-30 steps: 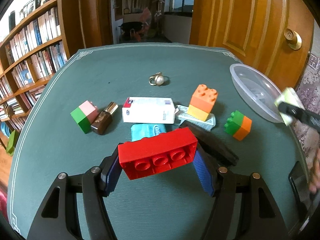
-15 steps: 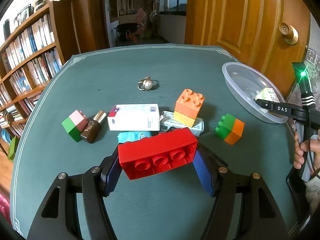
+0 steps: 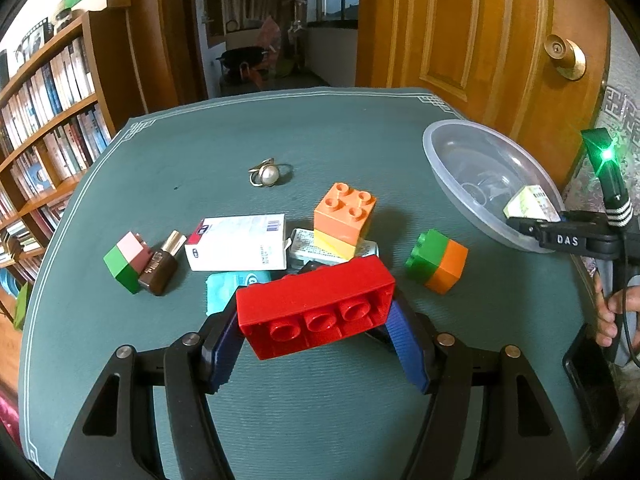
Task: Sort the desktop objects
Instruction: 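Carry the ointment box and red block over the clear bowl with both grippers, then open both grippers to drop the ointment box and red block into the bowl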
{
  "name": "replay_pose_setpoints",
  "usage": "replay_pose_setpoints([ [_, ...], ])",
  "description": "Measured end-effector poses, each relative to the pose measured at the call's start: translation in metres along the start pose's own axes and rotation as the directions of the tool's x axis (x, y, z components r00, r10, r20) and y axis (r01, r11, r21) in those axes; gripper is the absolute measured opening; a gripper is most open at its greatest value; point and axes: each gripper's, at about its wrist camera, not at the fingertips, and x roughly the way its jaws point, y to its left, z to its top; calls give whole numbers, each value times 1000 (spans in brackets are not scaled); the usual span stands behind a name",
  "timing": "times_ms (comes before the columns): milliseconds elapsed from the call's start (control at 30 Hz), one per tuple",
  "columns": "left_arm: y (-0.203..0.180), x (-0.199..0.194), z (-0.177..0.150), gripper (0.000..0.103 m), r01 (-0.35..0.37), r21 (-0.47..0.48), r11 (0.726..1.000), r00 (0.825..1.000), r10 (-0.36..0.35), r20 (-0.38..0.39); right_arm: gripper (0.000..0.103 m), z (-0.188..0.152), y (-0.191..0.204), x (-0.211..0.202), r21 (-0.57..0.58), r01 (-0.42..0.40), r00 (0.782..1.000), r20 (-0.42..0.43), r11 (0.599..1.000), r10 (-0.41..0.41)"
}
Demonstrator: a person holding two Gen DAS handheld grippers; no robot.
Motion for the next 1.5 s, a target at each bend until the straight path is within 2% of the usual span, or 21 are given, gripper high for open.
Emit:
replay_pose_setpoints([
  [333, -14, -7, 6, 69, 28, 30, 999, 1000, -28, 12, 49, -28, 7, -15, -112, 1, 998, -67, 994, -8],
  [633, -51, -9, 21, 70, 102, 111, 989, 994, -105, 25, 49, -62, 10, -32, -134, -29, 995, -100, 991, 15],
  [933, -104, 4, 40, 70, 237, 195, 952, 970, -241, -5, 49, -79, 5, -44, -129, -44, 994, -103, 991, 31],
  [1100, -128, 12, 47, 70, 286, 237, 929, 957, -291, -16, 49, -83, -5, -48, -96, -44, 996, -84, 994, 35],
  [1233, -139, 17, 50, 70, 346, 239, 907, 937, -345, -49, 49, -85, -9, -51, -88, -30, 997, -69, 996, 23],
  [1267, -140, 19, 50, 74, 360, 233, 903, 933, -355, -66, 49, -86, -11, -52, -81, -33, 998, -64, 996, 28],
  [1333, -141, 21, 52, 80, 379, 214, 900, 926, -368, -90, 58, -86, -13, -54, -69, -34, 998, -55, 997, 30],
  [1433, -136, 20, 50, 81, 398, 174, 901, 917, -386, -98, 78, -84, -18, -58, -59, -6, 1000, -22, 998, 5],
  [1500, -128, 21, 49, 81, 395, 148, 907, 919, -385, -91, 78, -82, -19, -64, -57, 14, 1000, 3, 998, -14],
])
